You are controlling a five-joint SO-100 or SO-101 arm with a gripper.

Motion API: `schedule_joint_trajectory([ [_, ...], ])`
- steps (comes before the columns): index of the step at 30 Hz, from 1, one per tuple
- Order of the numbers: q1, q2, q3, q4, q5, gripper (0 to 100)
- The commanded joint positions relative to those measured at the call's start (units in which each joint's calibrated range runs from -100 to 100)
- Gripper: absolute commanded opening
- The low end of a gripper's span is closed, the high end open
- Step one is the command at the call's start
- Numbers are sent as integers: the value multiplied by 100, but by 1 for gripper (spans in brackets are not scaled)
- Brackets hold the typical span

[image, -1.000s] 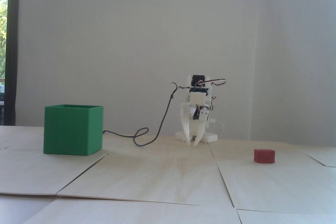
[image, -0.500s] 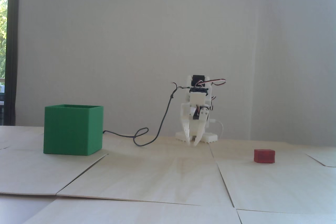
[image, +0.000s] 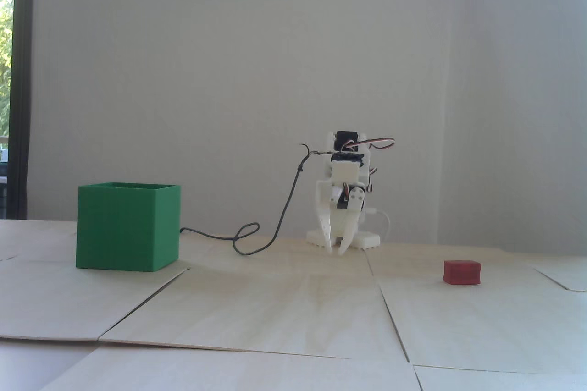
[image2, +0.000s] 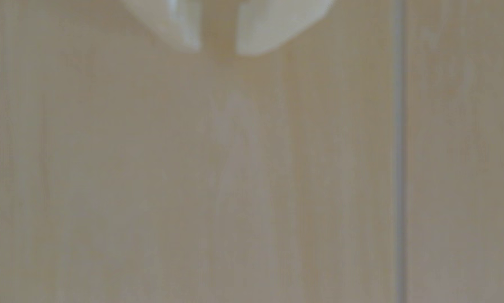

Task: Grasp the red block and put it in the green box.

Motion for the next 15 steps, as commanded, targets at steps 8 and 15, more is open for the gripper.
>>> schedule_joint_trajectory([
  [8, -24, -90, 38, 211, 39, 3],
  [15, -32, -90, 38, 219, 39, 3],
])
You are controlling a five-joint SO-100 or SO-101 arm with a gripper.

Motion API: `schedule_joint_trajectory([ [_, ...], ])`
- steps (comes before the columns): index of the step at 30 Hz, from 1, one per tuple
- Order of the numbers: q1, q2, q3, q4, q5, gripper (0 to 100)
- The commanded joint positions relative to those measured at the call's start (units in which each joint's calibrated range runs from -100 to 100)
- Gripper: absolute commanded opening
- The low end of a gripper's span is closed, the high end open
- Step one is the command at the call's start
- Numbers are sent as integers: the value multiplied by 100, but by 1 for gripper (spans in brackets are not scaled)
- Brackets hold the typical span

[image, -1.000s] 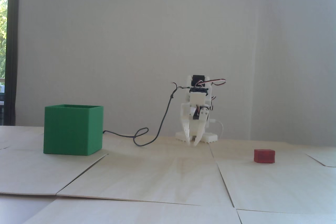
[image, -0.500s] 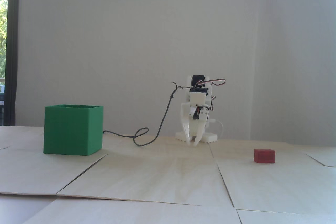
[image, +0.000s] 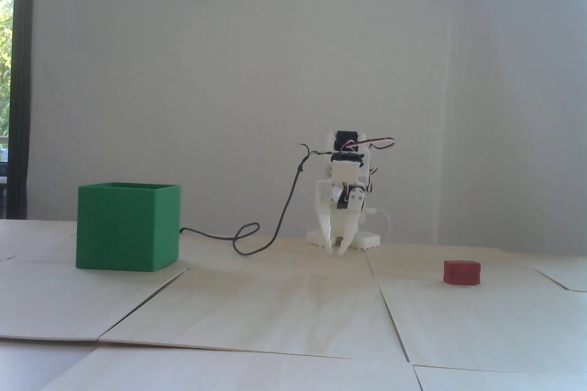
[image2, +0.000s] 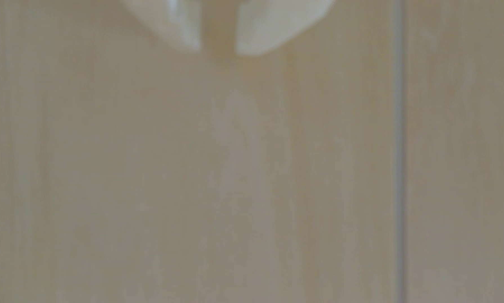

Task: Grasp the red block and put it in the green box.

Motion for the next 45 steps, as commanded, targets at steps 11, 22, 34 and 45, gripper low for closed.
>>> schedule_joint_trajectory([
  [11, -2018, -137, 38, 228, 29, 3],
  [22, -3530, -74, -521, 337, -565, 2],
  [34, -3852, 2200, -3138, -253, -721, 3],
  [45, -3449, 7119, -7495, -346, -1148, 3],
])
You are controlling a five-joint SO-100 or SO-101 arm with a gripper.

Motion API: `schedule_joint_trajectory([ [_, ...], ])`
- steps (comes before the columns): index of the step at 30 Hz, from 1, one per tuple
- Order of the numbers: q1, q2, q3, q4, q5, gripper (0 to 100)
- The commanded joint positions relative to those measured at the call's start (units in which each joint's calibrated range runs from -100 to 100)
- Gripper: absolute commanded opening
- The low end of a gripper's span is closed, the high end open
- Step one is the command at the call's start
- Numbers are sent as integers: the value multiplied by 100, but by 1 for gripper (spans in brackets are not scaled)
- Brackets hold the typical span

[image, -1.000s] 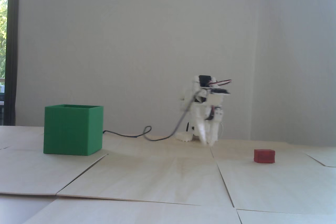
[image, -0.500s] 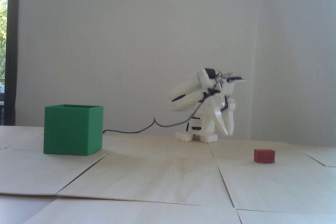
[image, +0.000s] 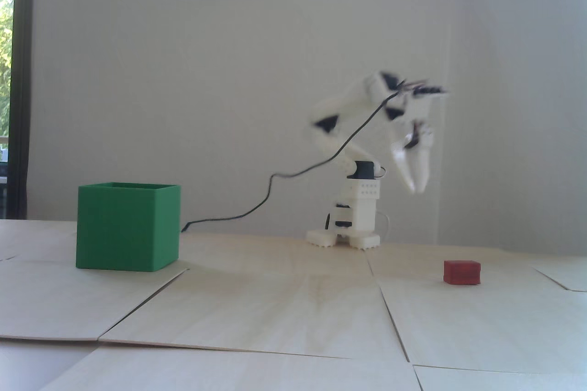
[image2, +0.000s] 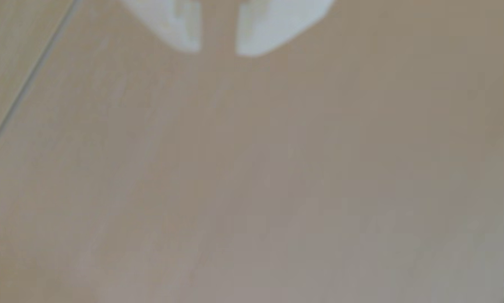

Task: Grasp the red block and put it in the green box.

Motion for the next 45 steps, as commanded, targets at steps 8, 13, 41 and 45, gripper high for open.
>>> schedule_joint_trajectory([
  [8, 507, 4450, -4100, 577, -80, 3],
  [13, 635, 5555, -5377, 611, -423, 3],
  [41, -338, 7671, -8385, 1884, -772, 3],
  [45, -281, 7695, -8589, 1597, -772, 3],
])
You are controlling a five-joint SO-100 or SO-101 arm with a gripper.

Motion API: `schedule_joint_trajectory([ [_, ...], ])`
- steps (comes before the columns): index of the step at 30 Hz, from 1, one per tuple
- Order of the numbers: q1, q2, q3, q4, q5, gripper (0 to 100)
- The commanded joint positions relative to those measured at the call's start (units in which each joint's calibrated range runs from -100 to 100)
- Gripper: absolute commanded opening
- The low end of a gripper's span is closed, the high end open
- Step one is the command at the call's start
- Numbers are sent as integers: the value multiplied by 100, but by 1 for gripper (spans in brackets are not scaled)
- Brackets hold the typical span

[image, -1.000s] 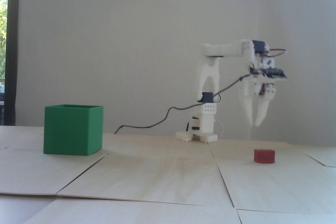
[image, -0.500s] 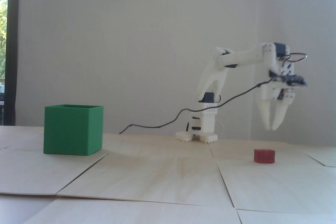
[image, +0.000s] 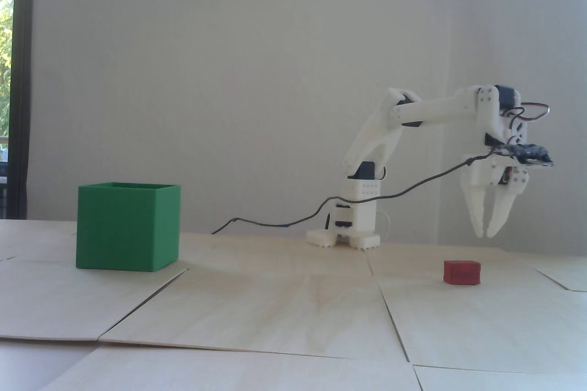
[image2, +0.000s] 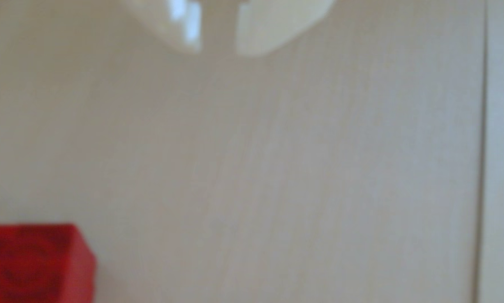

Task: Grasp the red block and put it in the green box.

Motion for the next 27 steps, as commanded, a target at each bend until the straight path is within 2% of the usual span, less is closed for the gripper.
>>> schedule_joint_trajectory([
  [1, 114, -143, -764, -326, -22, 3],
  [7, 243, -119, -782, -612, -22, 10],
  [24, 758, 631, -808, -435, 4, 11],
  [27, 919, 623, -808, -174, 14, 16],
])
